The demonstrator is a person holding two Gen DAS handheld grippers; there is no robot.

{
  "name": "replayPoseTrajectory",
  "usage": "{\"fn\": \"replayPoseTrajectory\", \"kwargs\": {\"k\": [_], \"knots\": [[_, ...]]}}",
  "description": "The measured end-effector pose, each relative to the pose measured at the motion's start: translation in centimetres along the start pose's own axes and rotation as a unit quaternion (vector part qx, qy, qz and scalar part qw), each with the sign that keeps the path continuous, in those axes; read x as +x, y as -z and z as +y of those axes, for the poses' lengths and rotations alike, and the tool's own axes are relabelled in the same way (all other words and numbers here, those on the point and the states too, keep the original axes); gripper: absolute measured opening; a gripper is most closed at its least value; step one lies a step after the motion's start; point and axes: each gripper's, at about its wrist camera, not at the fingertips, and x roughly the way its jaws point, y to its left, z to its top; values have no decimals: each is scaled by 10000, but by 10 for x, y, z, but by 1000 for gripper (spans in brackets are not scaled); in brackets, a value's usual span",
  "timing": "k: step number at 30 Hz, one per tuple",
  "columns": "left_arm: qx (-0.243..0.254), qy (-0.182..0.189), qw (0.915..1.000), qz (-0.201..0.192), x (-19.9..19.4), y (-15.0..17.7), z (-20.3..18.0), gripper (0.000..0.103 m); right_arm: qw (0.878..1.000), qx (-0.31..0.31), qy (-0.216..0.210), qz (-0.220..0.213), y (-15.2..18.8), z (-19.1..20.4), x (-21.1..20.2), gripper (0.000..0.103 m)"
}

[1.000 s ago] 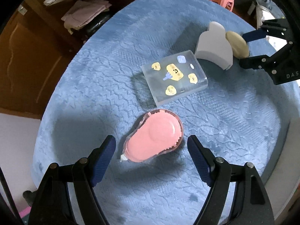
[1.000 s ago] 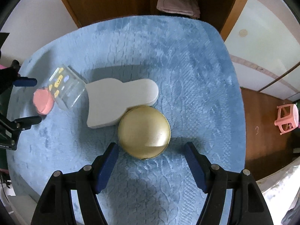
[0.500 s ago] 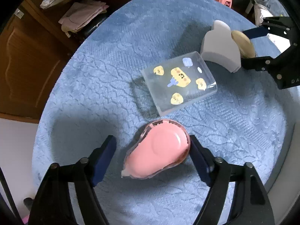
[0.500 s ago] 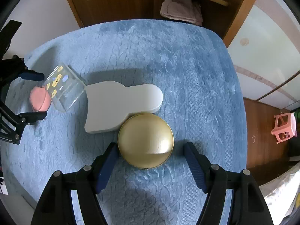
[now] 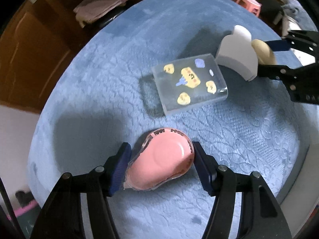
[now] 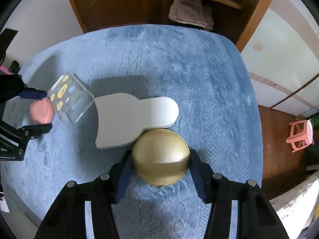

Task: Organize rigid objects
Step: 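Grasp the pink tape dispenser with left tool while right tool grasps the gold tin, then carry the pink dispenser and gold tin into the tray and release both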

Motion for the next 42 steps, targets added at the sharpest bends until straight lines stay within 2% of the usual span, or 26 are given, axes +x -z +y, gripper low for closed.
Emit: {"fn": "replayPoseTrajectory", "kwargs": {"k": [4, 11, 23, 27, 34, 42], "knots": [[-119, -151, 9997, 161, -8, 9, -4, 66, 10000, -7, -46, 50, 4, 7, -3, 55], [-603, -276, 9978, 63, -48, 29, 2, 66, 9998, -120, -138, -88, 18, 18, -30, 55], [-1215, -570, 9903, -367, -168, 76, -10, 66, 9963, -237, -306, -771, 49, 20, -133, 55], [-1434, -596, 9863, -558, -203, 102, -30, 66, 9928, -297, -386, -1092, 72, 24, -181, 55], [-1878, -405, 9772, -909, -238, 150, -77, 66, 9879, -455, -549, -1378, 112, 36, -233, 55], [-2524, -156, 9603, -1176, -241, 202, -129, 66, 9824, -582, -888, -1535, 171, 55, -271, 55]]}}
